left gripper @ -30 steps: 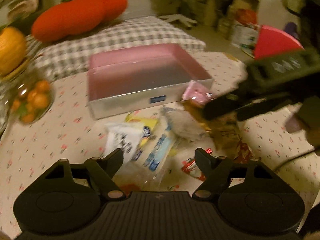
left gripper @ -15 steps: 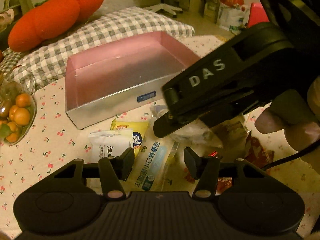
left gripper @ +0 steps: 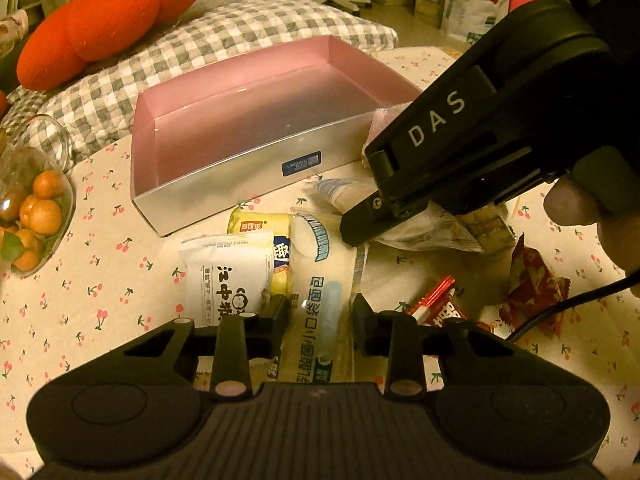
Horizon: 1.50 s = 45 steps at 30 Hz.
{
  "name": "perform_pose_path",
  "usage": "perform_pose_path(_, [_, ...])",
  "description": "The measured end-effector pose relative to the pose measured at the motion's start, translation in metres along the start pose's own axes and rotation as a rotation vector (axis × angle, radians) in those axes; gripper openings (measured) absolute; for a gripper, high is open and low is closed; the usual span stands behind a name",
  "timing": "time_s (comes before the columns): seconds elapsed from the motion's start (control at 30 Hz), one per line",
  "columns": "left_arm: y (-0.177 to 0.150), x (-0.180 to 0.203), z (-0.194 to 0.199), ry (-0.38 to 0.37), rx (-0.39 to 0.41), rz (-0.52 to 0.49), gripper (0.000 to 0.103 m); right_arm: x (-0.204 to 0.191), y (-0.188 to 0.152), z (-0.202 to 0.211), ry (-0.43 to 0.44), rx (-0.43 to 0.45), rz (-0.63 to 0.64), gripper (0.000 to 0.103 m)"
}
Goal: Organize snacks
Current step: 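Grasp the white-and-blue packet with the left tool while the right tool grasps a clear bread packet, then carry both packets into the pink-lined box and open both tools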
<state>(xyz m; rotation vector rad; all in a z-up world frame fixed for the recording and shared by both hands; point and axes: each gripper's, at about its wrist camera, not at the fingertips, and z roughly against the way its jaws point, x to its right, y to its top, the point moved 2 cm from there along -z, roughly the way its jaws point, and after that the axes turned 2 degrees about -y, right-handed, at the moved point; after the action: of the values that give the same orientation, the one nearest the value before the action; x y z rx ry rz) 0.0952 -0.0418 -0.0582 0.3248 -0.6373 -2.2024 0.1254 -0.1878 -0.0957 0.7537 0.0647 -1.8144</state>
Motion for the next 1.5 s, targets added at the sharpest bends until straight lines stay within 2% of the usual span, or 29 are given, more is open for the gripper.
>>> perform_pose_path(0.5, [-0.008, -0.004, 0.013, -0.039, 0.015, 0.059, 0.019, 0.002, -0.005, 0.026, 0.082, 0.011, -0.013, 0.032])
perform_pose_path(1.07, [-0.006, -0.021, 0.033, -0.121, 0.072, 0.221, 0.017, 0.000, -0.002, 0.059, 0.166, 0.068, -0.039, 0.031])
perform_pose_path(1.5, [0.006, -0.045, 0.043, -0.104, 0.149, 0.370, 0.017, 0.008, 0.021, 0.067, 0.217, 0.149, -0.102, 0.031])
